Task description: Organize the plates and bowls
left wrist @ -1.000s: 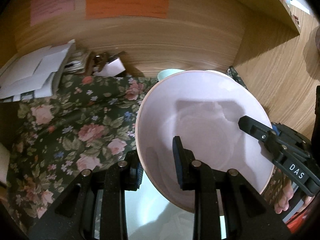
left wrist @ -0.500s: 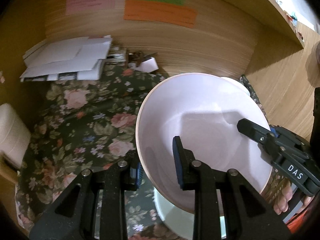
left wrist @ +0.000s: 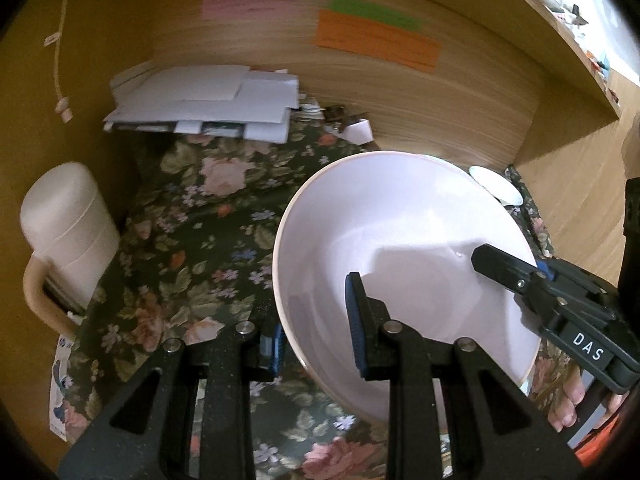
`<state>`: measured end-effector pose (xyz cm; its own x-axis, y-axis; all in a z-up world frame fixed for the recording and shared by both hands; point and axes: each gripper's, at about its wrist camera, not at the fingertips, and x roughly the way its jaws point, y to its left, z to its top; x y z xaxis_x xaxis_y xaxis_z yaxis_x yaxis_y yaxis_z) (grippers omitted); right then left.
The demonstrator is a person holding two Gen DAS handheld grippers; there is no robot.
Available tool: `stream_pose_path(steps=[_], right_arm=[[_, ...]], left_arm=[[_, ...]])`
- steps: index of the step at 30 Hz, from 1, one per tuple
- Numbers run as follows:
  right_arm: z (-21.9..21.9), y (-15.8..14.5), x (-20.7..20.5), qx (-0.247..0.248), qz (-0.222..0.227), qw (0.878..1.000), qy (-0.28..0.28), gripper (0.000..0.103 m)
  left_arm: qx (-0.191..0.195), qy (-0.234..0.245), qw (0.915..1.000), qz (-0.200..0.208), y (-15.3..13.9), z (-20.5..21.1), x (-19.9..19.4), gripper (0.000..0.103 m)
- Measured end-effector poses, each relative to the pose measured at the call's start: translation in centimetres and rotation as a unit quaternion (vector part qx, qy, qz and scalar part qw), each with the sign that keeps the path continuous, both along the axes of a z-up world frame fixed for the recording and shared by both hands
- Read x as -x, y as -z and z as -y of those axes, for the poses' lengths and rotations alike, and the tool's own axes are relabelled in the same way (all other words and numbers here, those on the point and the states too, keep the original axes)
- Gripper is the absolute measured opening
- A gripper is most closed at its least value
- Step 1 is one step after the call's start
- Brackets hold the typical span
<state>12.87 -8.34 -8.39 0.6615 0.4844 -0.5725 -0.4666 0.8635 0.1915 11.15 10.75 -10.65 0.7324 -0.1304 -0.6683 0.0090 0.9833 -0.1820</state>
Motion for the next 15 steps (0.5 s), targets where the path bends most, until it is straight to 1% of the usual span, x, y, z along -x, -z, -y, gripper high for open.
stream_pose_path(steps=[6,15], right_arm=[[-1.8,0.6,0.0,0.0,-0.009,1.0,-0.014,0.021],[-4.3,2.1,-0.2,0.013,-0.031,0.999,-0.032,0.021]], left_arm=[[0.002,-0.015,0.9999,-0.005,0.6,-1.7,1.0,0.026],[0.006,-0.034,0.9993,-0.015,1.9,-3.8,1.8,0.026]])
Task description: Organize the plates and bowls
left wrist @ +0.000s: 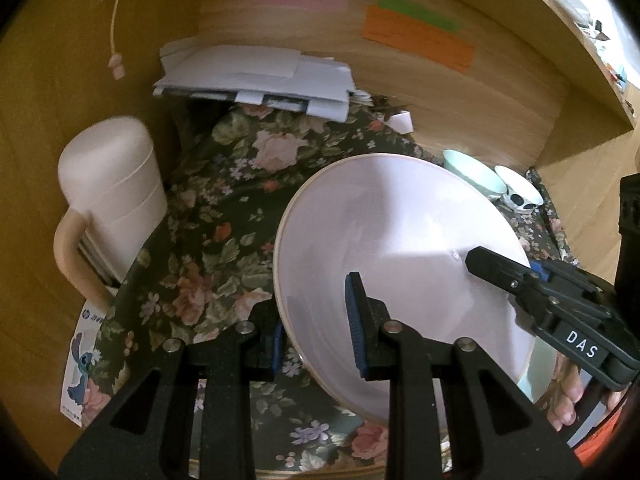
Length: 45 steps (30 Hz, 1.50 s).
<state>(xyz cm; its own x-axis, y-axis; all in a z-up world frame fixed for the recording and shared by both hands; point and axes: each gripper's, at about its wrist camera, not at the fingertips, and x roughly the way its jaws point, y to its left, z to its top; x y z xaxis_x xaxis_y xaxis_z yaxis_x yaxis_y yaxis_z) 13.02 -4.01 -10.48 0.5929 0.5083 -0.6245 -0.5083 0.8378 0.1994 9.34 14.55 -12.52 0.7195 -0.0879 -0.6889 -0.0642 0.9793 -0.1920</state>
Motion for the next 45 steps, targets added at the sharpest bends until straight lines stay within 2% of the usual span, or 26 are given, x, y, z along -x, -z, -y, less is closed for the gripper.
stream_pose_path(steps=[10,21,32,37,43,45], right_arm=[[-2.1,1.6,-0.5,0.016,-0.022,1.0,-0.012,0.021],[-3.5,3.4,-1.7,0.043,-0.069,0.996,-0.025,0.021],[-3.7,3.3,-1.9,0.06,-0.055,0.997,-0.006,0.024],[-3.3,3.2,-1.8,0.057,-0.048,0.997,0.0,0.024],[-2.3,2.0,-1.4,0.038,-0.033,0.999,0.0,0.024],[-2.0,1.3,-1.2,0.038,-0.022,0.999,0.0,0.026]], left_arm=[[0.013,-0.014,0.9997,-0.015,1.7,-2.0,0.2,0.026],[0.033,-0.023,0.9988,-0.027,3.9,-3.7,-0.1,0.026],[0.04,-0.014,0.9987,-0.028,4.9,-4.2,-0.7,0.027],[0.01,-0.013,0.9998,-0.006,4.2,-3.9,-0.2,0.027],[-0.007,-0.016,0.9998,0.013,2.9,-3.9,0.1,0.027],[-0.008,-0.011,0.9998,0.018,2.4,-3.8,0.1,0.037]])
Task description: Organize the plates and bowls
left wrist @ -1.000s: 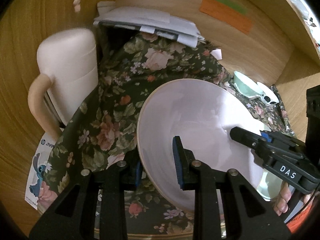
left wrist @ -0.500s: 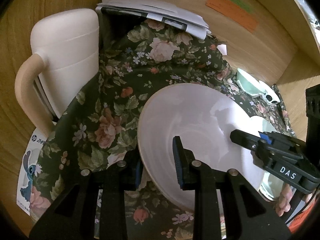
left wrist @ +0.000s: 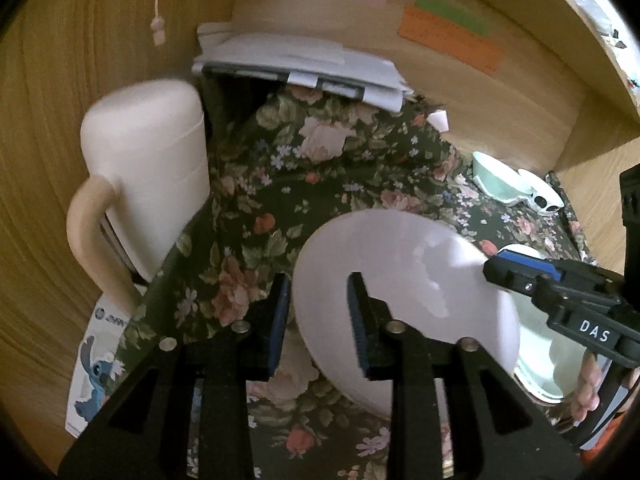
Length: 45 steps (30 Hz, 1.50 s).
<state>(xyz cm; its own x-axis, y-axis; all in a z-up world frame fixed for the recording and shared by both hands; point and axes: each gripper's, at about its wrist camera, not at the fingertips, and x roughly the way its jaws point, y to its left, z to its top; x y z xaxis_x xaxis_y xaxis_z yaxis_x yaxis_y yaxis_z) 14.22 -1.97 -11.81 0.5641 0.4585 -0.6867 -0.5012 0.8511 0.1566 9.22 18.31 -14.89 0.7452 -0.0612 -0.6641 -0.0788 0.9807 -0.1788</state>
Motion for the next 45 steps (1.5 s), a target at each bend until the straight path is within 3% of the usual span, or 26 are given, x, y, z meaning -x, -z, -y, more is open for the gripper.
stream_pose_path(steps=[2,4,8,10,12,15,21,32,38,45], right_arm=[[0.6,-0.8,0.3,0.0,0.017,1.0,0.005,0.036],[1.5,-1.7,0.6,-0.005,0.035,0.999,0.01,0.044],[3.5,-3.3,0.8,-0.007,0.062,0.998,0.023,0.047],[4.4,-4.0,0.7,-0.008,0.072,0.997,0.03,0.054],[5.9,-4.8,0.6,-0.011,0.088,0.995,0.043,0.065],[8.0,-6.0,0.4,-0.01,0.11,0.992,0.06,0.067],[12.6,-7.6,-1.3,-0.008,0.129,0.987,0.091,0.072],[18.1,-7.4,-5.6,0.018,0.135,0.98,0.143,0.072],[19.9,-6.6,-8.7,0.021,0.121,0.98,0.156,0.072],[21.3,-4.1,-13.5,0.011,0.072,0.983,0.169,0.072]], left_arm=[[-0.002,0.001,1.0,0.009,-0.8,0.3,0.1,0.048],[-0.009,-0.001,0.9996,0.026,-1.9,0.9,0.2,0.051],[-0.021,0.006,0.9986,0.049,-3.8,2.4,0.3,0.062],[-0.023,0.008,0.998,0.058,-4.7,3.1,0.2,0.069],[-0.022,0.01,0.9974,0.068,-5.8,4.1,0.0,0.083],[-0.026,0.008,0.9961,0.084,-7.3,5.5,-0.4,0.096],[-0.036,0.014,0.9944,0.099,-9.2,8.5,-2.0,0.099],[-0.05,0.044,0.995,0.074,-10.0,14.5,-8.2,0.1],[-0.055,0.049,0.9961,0.048,-9.6,16.4,-12.2,0.1],[-0.071,0.068,0.9951,0.004,-7.8,18.1,-17.4,0.1]])
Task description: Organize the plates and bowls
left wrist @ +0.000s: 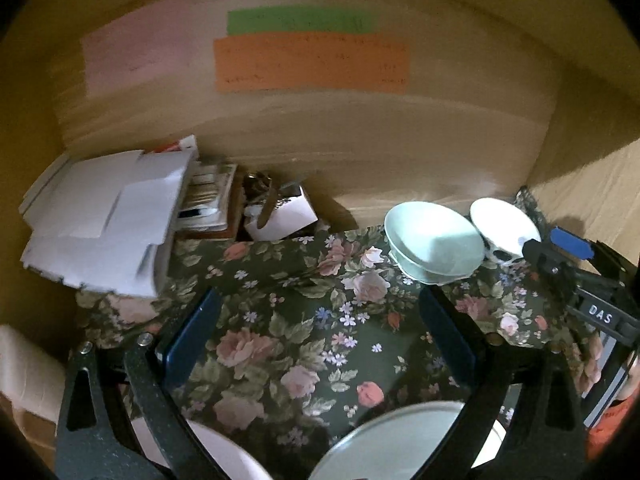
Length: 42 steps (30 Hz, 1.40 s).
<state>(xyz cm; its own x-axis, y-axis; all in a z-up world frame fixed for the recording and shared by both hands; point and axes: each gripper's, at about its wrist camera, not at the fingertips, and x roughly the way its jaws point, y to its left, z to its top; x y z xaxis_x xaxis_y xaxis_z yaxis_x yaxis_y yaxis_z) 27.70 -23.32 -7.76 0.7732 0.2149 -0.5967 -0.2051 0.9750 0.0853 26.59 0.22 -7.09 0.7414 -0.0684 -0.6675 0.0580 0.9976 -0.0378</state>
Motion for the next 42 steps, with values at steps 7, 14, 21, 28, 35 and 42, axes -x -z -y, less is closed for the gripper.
stream_pose_path(steps=[7,14,21,28,35,42], right_arm=[[0.5,3.4,-4.4,-0.004,-0.059,0.998,0.013,0.059],[1.3,6.2,-7.4,-0.02,-0.122,0.992,0.013,0.042],[1.5,7.6,-8.8,-0.044,-0.152,0.987,0.004,0.039],[0.0,8.0,-8.9,0.013,-0.14,0.99,0.001,0.026],[-1.4,7.5,-7.1,0.019,-0.143,0.989,-0.045,0.023],[-3.6,6.9,-3.3,0.015,-0.16,0.981,-0.105,0.018]], left_arm=[[-0.011,0.005,0.9991,-0.04,2.1,0.9,-4.1,0.1],[-0.041,0.008,0.9979,-0.049,3.3,1.6,-6.3,0.1],[-0.055,0.015,0.996,-0.068,4.8,2.4,-7.8,0.1],[-0.054,0.021,0.9957,-0.073,5.5,2.8,-8.1,0.1],[-0.061,0.037,0.9949,-0.072,5.8,3.4,-8.1,0.1],[-0.062,0.05,0.9915,-0.103,7.4,3.7,-8.4,0.084]])
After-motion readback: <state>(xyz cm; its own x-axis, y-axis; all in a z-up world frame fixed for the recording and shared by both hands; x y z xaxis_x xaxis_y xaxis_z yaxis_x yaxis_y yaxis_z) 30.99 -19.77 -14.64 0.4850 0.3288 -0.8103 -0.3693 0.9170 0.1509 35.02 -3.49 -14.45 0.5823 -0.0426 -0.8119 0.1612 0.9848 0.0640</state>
